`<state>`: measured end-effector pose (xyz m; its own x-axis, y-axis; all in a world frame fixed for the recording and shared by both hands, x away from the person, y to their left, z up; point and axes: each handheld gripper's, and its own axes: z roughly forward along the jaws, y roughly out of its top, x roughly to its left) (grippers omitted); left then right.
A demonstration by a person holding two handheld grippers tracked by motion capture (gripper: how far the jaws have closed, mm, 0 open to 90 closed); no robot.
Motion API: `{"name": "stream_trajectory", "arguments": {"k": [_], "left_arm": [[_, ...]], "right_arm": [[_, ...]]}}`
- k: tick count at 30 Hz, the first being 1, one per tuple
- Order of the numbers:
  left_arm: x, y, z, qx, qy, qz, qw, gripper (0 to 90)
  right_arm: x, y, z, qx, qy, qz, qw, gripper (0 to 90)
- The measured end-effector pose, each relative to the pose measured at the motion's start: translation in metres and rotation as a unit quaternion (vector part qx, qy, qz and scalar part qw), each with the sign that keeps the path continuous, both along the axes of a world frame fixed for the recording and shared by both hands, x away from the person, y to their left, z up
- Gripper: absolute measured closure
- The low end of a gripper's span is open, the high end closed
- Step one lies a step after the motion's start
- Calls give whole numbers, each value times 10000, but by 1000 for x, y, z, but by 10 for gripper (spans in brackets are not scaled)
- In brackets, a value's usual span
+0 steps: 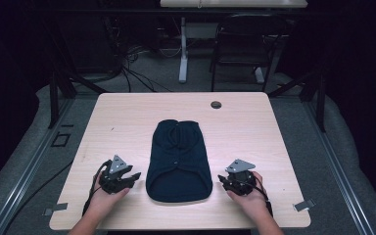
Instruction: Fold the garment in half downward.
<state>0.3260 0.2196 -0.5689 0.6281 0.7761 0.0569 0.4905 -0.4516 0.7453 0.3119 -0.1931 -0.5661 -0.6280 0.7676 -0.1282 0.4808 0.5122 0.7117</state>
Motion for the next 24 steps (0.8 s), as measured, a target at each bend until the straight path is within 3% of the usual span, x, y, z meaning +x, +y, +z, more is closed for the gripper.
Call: {"name": "stream_trajectory", "arguments": {"k": [6,9,11,12,16,20,24], "left_arm": [[6,-1,2,-44,198,-209,9996,619],[10,-3,5,29,196,-243,9995,619],[16,-5,7,-49,288,-311,9991,620],[21,-7,8,-19,311,-321,9990,623],[40,-16,12,56,336,-329,9989,627],[60,-28,16,90,391,-348,9986,642],[77,-40,18,224,394,-470,9979,673]], "right_arm": [[4,5,4,-253,29,242,9994,671],[8,7,4,-234,223,352,9989,666],[14,8,4,-256,338,424,9982,662],[16,8,4,-234,416,422,9980,662],[35,17,9,-538,550,608,9952,682],[52,31,18,-546,546,835,9935,737],[72,45,20,-588,467,847,9936,732]]}}
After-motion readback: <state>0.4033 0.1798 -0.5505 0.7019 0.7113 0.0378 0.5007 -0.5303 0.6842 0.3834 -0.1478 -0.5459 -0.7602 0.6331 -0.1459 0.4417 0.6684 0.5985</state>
